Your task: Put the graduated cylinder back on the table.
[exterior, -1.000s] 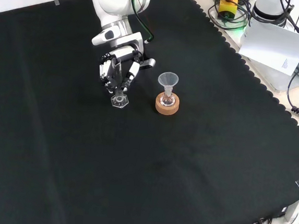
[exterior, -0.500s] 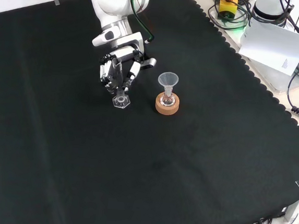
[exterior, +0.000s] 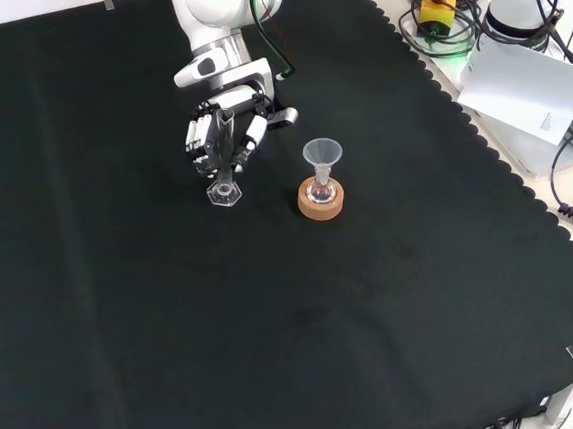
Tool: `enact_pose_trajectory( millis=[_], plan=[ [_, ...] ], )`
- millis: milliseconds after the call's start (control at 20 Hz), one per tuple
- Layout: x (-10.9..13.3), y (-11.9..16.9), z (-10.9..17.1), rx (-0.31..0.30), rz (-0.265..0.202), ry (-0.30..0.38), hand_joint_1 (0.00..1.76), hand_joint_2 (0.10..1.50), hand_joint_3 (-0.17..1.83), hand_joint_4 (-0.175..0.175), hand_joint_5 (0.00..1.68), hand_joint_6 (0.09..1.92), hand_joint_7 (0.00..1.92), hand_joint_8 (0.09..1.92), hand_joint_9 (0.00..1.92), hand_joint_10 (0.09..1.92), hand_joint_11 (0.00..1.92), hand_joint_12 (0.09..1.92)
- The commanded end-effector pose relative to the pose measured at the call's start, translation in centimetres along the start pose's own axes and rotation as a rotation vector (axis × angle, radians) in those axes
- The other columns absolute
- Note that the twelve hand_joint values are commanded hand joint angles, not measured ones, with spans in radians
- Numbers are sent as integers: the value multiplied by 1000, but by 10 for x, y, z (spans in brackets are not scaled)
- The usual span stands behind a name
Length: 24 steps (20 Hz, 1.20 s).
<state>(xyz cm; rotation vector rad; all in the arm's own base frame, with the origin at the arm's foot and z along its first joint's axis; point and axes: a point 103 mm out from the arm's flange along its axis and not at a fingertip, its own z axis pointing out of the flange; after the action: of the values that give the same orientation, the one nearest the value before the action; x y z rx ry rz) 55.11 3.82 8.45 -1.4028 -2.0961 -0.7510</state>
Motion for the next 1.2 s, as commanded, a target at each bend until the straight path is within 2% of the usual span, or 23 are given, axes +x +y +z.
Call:
enact_pose_trajectory(
  millis=[50, 550, 750, 900, 1050, 1200],
  plan=[
    [0, 2, -3, 11, 11, -5, 1047, 1100, -175, -42, 816, 642, 801, 548, 1200, 87, 819, 1096],
    [-4, 8, -9, 40, 49, -10, 979, 1041, -175, -44, 663, 622, 716, 555, 1106, 87, 658, 1206],
    [-5, 10, -14, 47, 58, -8, 950, 1010, -175, -53, 524, 567, 627, 566, 1031, 87, 573, 1239],
    [-4, 11, -20, 68, 69, -5, 900, 975, -175, -60, 397, 420, 421, 595, 865, 87, 400, 1297],
    [-4, 12, -26, 62, 82, -10, 845, 948, -175, -64, 319, 221, 205, 632, 691, 87, 206, 1366],
    [-2, 9, -34, 56, 92, -15, 818, 939, -175, -64, 304, 124, 116, 650, 628, 87, 133, 1391]
  ],
)
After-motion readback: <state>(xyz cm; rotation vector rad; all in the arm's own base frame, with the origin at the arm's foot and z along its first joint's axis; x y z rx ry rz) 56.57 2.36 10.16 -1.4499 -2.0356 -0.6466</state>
